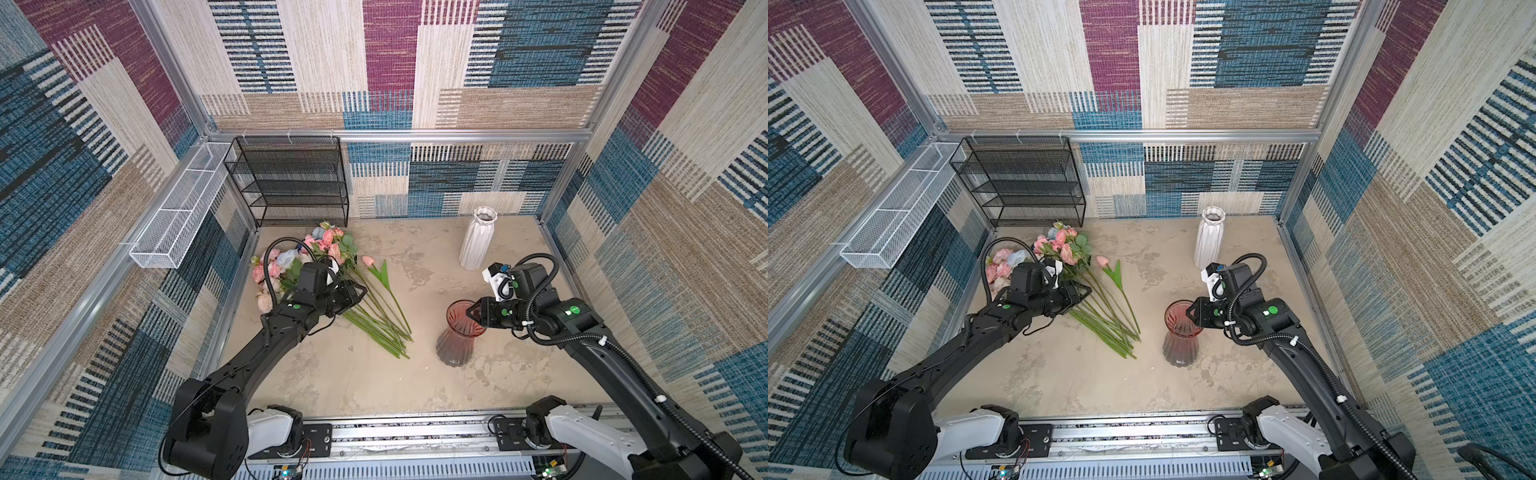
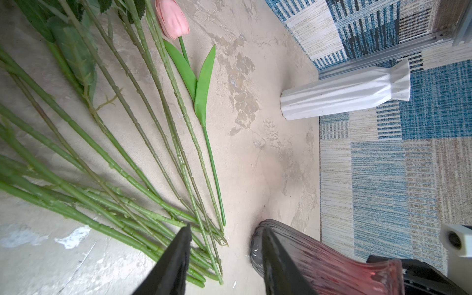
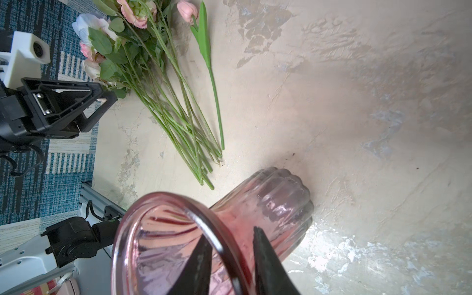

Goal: Arrange flowers in a vase
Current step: Move the vase to the center of the table.

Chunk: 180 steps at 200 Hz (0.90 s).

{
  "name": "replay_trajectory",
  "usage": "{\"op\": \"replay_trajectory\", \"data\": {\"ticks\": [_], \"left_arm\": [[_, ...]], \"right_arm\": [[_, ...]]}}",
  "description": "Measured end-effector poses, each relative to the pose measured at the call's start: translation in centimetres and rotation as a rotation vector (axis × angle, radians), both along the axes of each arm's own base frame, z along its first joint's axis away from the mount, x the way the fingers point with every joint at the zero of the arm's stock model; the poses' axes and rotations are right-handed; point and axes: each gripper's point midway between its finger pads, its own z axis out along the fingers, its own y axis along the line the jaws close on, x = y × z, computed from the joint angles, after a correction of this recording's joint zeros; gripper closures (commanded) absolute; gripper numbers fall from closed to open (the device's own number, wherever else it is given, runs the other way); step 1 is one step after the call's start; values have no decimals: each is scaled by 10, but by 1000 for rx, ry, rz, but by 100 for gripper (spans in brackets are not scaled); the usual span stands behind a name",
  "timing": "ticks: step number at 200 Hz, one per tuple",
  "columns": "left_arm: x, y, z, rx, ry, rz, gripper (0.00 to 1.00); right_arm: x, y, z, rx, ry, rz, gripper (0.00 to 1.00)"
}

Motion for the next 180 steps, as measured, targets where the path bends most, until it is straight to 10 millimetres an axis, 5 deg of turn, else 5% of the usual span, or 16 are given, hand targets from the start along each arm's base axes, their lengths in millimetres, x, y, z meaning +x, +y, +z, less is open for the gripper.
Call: {"op": "replay_trajectory", "data": {"ticks": [46,180], "left_arm": [[-2,0,0,-2,1,-3,53],[-11,1,-4,5,36,-13,53]], "right_arm": [[14,7,4,-1,-7,13,100],[85,54,10,20,-53,109,100]]}}
